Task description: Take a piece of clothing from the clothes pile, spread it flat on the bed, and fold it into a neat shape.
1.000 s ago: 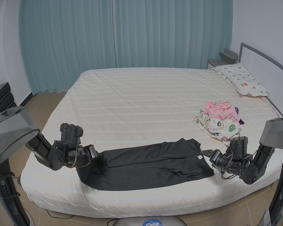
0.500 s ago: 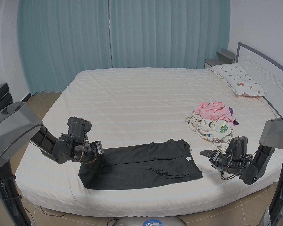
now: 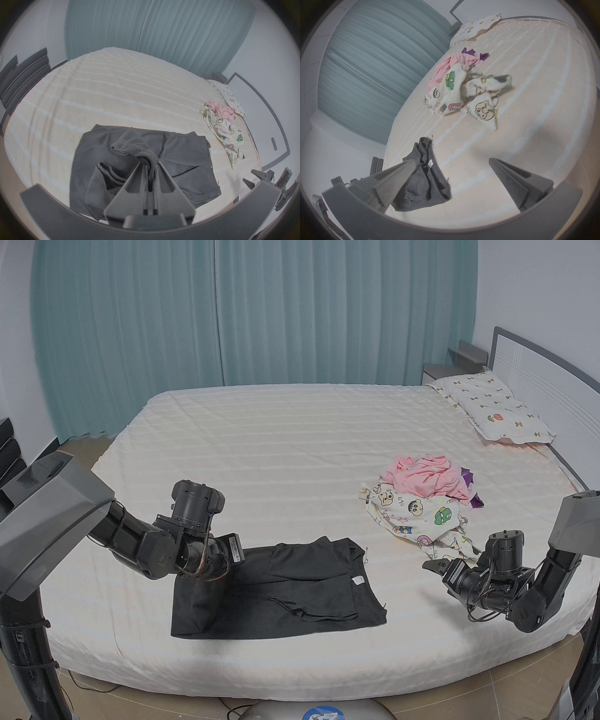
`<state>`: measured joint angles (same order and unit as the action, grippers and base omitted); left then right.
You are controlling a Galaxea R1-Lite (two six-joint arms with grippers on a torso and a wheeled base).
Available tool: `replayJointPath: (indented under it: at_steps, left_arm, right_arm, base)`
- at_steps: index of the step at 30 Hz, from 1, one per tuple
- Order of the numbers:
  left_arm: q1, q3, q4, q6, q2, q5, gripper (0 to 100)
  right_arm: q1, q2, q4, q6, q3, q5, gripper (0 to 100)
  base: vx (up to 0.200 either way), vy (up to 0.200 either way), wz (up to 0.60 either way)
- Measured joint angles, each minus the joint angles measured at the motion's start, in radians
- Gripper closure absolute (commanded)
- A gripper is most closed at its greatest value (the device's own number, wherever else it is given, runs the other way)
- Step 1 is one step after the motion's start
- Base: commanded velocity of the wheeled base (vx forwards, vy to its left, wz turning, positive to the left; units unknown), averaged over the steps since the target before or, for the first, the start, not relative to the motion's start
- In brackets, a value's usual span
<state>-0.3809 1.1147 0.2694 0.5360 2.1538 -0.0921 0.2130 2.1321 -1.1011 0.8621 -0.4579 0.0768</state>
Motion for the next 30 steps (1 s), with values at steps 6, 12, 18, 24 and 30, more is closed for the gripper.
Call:
replayJointPath:
  at_steps: [6, 12, 18, 24, 30]
  left_arm:
    - [-0.026, 0.106, -0.082, 0.033, 0.039, -0.005, 100]
    - [-0.043, 0.179, -0.114, 0.061, 0.087, -0.016, 100]
    - [-0.053, 0.249, -0.116, 0.149, 0.146, -0.041, 100]
    - [-0.058, 0.308, -0.170, 0.216, 0.185, -0.035, 0]
    - [-0.063, 0.383, -0.250, 0.344, 0.198, 0.064, 0]
  right_arm:
    - [0.001, 0.003, 0.000, 0.000, 0.000, 0.000, 0]
    - [0.005, 0.010, 0.000, 0.000, 0.000, 0.000, 0]
    - [0.006, 0.016, 0.000, 0.000, 0.000, 0.000, 0]
    - [0.010, 0.024, 0.000, 0.000, -0.001, 0.000, 0]
    - [0.013, 0.031, 0.000, -0.001, -0.002, 0.000, 0]
  base:
    - [0.000, -0.200, 0.00]
    - [0.000, -0.067, 0.00]
    - [0.000, 0.000, 0.00]
    - [0.000, 0.000, 0.00]
    - [0.000, 0.000, 0.00]
